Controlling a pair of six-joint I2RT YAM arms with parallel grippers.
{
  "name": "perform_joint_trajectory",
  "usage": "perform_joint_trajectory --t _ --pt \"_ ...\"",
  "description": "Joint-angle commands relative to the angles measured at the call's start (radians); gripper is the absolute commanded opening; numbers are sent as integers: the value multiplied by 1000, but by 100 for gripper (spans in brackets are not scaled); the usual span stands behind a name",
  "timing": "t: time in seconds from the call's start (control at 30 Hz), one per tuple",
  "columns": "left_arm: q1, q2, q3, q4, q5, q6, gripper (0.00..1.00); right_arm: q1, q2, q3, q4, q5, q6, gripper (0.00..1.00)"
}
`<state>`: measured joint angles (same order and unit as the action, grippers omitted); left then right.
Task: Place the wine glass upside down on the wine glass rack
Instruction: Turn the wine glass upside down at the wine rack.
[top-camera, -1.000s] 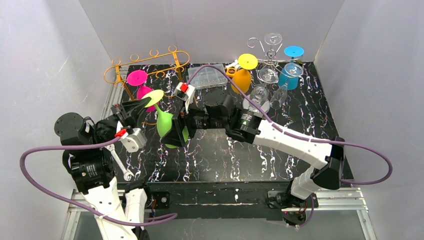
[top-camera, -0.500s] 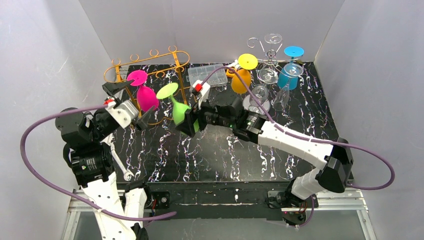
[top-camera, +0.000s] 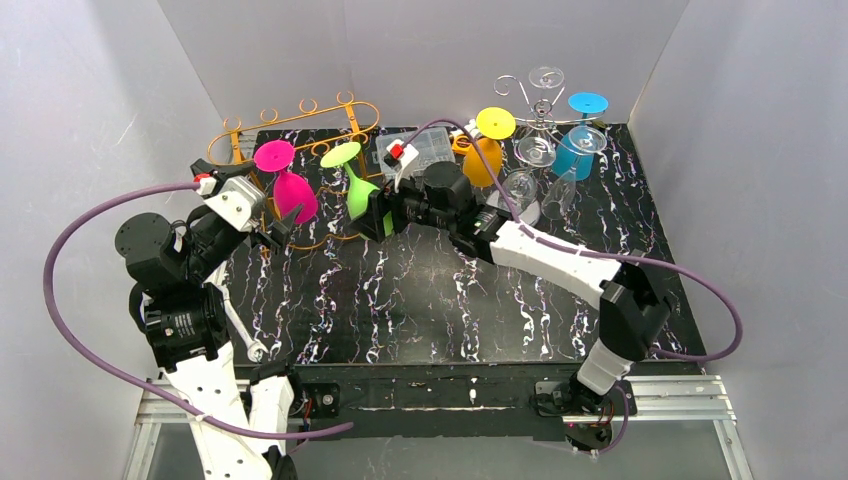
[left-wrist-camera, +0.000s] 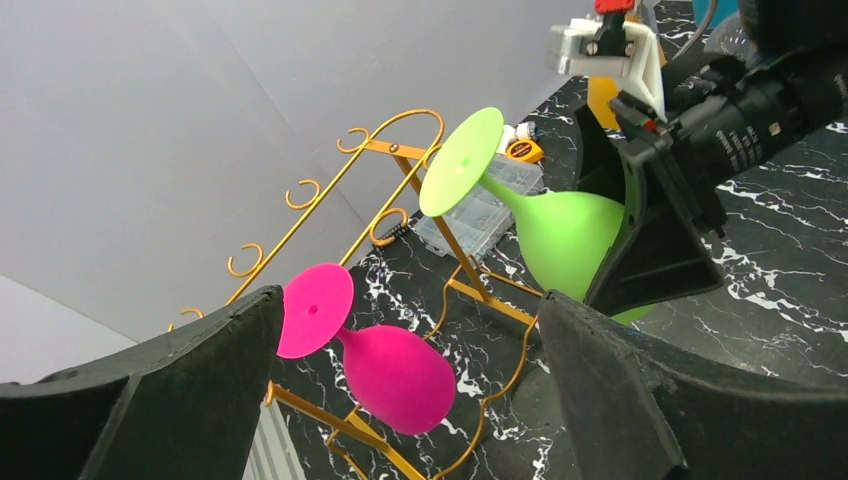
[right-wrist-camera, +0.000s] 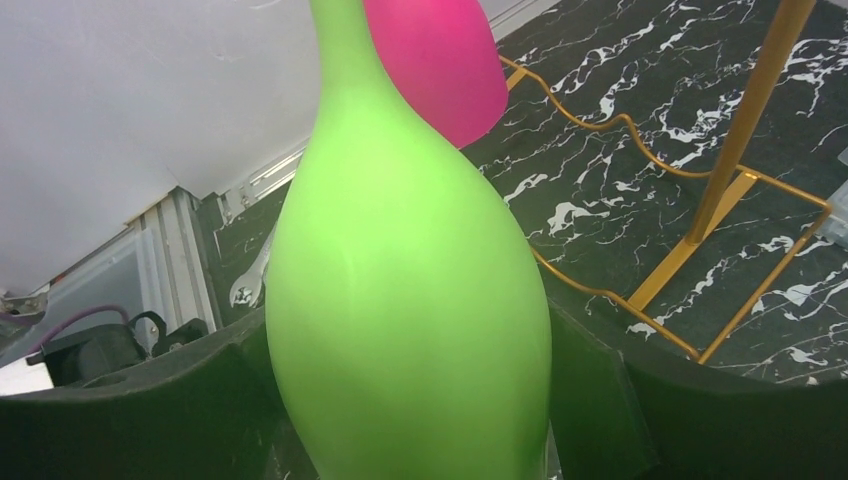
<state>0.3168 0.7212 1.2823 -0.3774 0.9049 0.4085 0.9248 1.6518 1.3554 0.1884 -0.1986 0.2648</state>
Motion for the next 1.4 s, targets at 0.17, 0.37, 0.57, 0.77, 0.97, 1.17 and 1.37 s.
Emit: perform_joint_trajectory --t 0.17,0.37,0.57,0.77,0.97,1.17,1.37 --pt "1 -1 -5 3 -33 -34 98 -50 49 73 133 -30 27 75" --pt "2 3 -10 4 -43 -16 98 -75 65 74 157 -38 43 75" --pt "2 15 -10 7 -33 -14 98 -92 108 95 175 -47 59 75" --pt "1 22 -11 8 -25 -3 98 -114 147 115 197 -60 85 74" --pt "2 26 -13 3 -21 14 98 -126 175 130 222 -71 104 74" --pt "2 26 -16 -6 -22 30 98 -128 203 142 230 -78 111 73" --pt "2 28 -19 -5 -15 35 98 -126 225 150 233 -76 116 75"
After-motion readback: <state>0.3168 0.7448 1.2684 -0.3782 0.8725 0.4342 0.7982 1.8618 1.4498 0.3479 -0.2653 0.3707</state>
